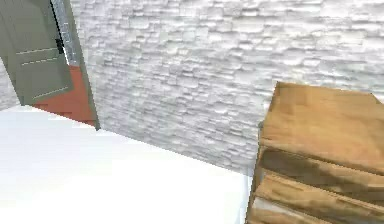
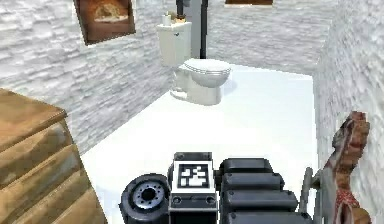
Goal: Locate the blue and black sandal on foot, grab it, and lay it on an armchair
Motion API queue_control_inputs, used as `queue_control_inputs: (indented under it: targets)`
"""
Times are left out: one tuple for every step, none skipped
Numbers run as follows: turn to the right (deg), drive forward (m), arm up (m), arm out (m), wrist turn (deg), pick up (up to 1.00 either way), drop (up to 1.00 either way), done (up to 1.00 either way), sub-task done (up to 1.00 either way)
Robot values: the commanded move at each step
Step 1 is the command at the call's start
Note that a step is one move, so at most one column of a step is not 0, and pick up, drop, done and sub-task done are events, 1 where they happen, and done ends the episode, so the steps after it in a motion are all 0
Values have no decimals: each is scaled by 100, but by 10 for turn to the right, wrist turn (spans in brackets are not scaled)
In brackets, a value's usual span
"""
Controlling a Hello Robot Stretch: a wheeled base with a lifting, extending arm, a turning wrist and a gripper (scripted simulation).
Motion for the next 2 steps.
queue_control_inputs:
  targets:
    - [390,0,0,0,0,0,0,0,0]
    - [0,10,0,0,0,0,0,0,0]
